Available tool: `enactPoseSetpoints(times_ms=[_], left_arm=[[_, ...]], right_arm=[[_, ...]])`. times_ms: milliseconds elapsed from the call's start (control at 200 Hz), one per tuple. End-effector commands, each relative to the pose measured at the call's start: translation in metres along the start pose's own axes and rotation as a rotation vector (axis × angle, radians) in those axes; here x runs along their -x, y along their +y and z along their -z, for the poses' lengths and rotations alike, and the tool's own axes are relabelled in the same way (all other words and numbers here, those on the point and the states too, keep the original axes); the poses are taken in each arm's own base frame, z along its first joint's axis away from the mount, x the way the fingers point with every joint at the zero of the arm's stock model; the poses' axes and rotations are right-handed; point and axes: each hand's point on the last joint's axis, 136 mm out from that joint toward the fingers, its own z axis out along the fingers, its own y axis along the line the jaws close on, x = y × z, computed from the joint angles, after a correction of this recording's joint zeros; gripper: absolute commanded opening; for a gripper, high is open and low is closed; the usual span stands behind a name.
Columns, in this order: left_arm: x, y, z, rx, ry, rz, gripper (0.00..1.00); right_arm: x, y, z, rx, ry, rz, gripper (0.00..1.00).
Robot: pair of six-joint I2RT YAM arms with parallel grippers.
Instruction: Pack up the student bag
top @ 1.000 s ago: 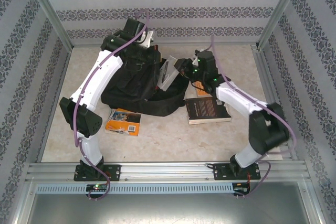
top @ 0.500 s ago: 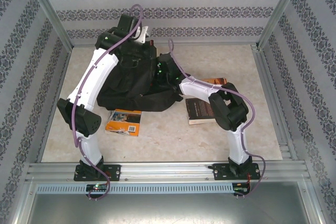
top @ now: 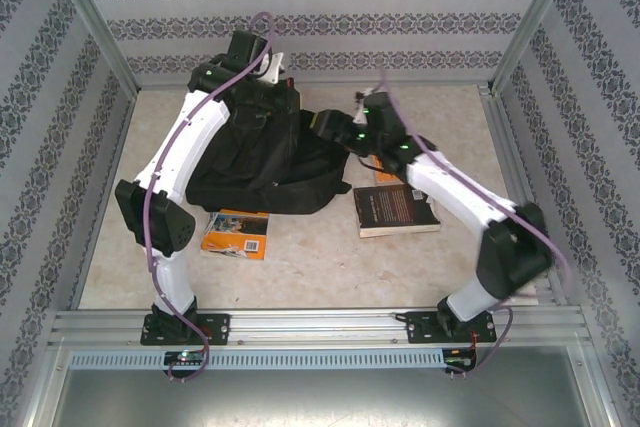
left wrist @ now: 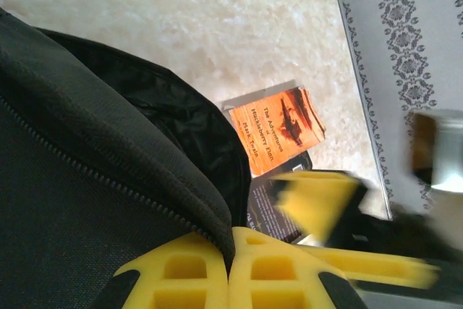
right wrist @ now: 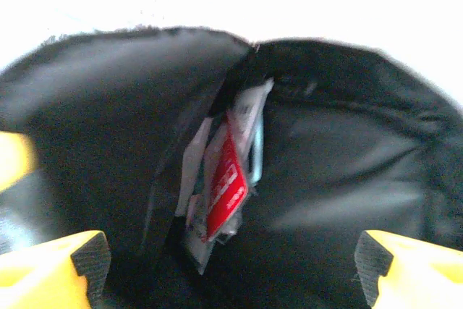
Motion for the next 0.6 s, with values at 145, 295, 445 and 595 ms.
enactPoseSetpoints(times_ms=[145, 295, 445, 595], left_arm=[[-0.030, -0.028, -0.051, -0.085, 0.057, -0.055, 0.00], [-0.050, -0.030, -0.071, -0.089, 0.100, -0.065, 0.00], [-0.059, -0.028, -0.080, -0.094, 0.113, -0.060, 0.00], [-0.065, -0.024, -0.084, -0.091, 0.127, -0.057, 0.00]], right_arm=[[-0.047, -0.145, 0.110, -0.413, -0.036, -0.251, 0.81], [-0.098, -0.202, 0.153, -0.523, -0.015, -0.492, 0.82], [-0.134, -0.237, 0.159, -0.516, 0.001, -0.679, 0.86], [-0.134, -0.248, 0.137, -0.415, 0.014, -0.780, 0.85]])
